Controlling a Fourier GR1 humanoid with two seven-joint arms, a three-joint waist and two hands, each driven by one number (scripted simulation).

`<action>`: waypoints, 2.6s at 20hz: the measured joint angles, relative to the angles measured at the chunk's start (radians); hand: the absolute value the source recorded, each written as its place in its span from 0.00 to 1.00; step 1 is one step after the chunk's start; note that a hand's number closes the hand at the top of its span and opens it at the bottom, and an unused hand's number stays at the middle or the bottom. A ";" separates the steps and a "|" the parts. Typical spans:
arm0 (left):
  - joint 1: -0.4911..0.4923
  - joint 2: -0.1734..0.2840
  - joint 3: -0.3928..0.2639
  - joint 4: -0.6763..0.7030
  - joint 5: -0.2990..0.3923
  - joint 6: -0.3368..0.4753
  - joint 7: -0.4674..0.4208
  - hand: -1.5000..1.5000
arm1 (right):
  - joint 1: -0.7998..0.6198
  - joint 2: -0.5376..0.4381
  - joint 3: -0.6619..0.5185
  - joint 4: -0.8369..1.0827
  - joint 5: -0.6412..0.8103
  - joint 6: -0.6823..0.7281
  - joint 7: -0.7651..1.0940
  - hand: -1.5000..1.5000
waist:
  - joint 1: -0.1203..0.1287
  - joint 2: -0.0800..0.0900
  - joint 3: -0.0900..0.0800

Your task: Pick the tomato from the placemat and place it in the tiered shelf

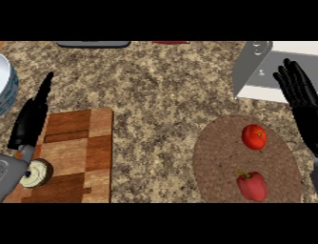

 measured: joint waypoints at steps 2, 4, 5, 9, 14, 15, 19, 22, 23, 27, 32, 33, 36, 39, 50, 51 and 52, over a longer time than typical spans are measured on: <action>0.028 -0.022 0.017 0.008 0.027 -0.010 -0.009 0.50 | -0.009 -0.017 -0.049 0.063 -0.051 0.067 -0.050 1.00 | -0.001 -0.003 -0.001; 0.043 -0.053 0.035 0.006 0.084 -0.031 0.013 0.50 | -0.019 -0.035 -0.103 0.143 -0.114 0.145 -0.110 1.00 | 0.007 -0.001 0.000; 0.060 -0.076 0.041 0.009 0.115 -0.040 0.018 0.50 | -0.019 -0.045 -0.131 0.178 -0.147 0.183 -0.136 1.00 | 0.011 0.003 0.000; 0.102 -0.152 0.053 0.005 0.224 -0.091 0.048 0.50 | 0.001 -0.137 -0.169 0.354 -0.111 0.244 -0.148 1.00 | 0.041 0.021 0.000; 0.114 -0.189 0.072 -0.008 0.293 -0.143 0.056 0.50 | -0.034 -0.169 -0.196 0.607 -0.164 0.445 -0.216 0.00 | 0.060 0.017 0.009; 0.114 -0.191 0.077 -0.005 0.303 -0.153 0.056 0.50 | -0.044 -0.178 -0.195 0.646 -0.160 0.489 -0.247 0.00 | 0.060 0.016 0.010; 0.121 -0.191 0.093 -0.007 0.332 -0.180 0.071 0.50 | -0.077 -0.235 -0.177 0.752 -0.123 0.632 -0.325 0.00 | 0.058 0.010 0.011; 0.132 -0.192 0.099 -0.012 0.340 -0.187 0.076 0.50 | -0.098 -0.286 -0.152 0.785 -0.089 0.685 -0.332 0.00 | 0.053 0.005 0.011; 0.136 -0.195 0.099 -0.014 0.339 -0.187 0.073 0.50 | -0.107 -0.304 -0.145 0.790 -0.082 0.700 -0.328 0.00 | 0.050 0.003 0.011; 0.148 -0.185 0.115 -0.008 0.349 -0.208 0.069 0.50 | -0.142 -0.366 -0.104 0.773 -0.041 0.737 -0.315 0.00 | 0.038 -0.003 0.010; 0.162 -0.202 0.117 -0.012 0.329 -0.194 0.058 0.50 | -0.196 -0.399 -0.043 0.770 0.042 0.730 -0.305 0.00 | 0.025 -0.010 0.008; 0.167 -0.202 0.118 -0.013 0.324 -0.196 0.054 0.50 | -0.216 -0.402 -0.037 0.777 0.052 0.728 -0.294 0.00 | 0.022 -0.011 0.008; 0.190 -0.193 0.132 -0.033 0.326 -0.209 0.060 0.50 | -0.258 -0.387 -0.024 0.786 0.077 0.710 -0.260 0.00 | 0.013 -0.015 0.007; 0.198 -0.190 0.151 -0.035 0.328 -0.222 0.074 0.50 | -0.282 -0.370 -0.012 0.756 0.095 0.698 -0.212 0.00 | 0.001 -0.018 0.006; 0.219 -0.213 0.183 -0.051 0.298 -0.234 0.085 0.50 | -0.302 -0.293 0.049 0.643 0.213 0.685 -0.106 0.00 | -0.012 -0.022 0.005; 0.221 -0.215 0.187 -0.050 0.294 -0.235 0.084 0.50 | -0.280 -0.286 0.054 0.617 0.225 0.674 -0.104 0.00 | -0.014 -0.022 0.005; 0.219 -0.215 0.191 -0.051 0.293 -0.235 0.094 0.50 | -0.279 -0.277 0.057 0.610 0.239 0.666 -0.092 0.00 | -0.014 -0.022 0.005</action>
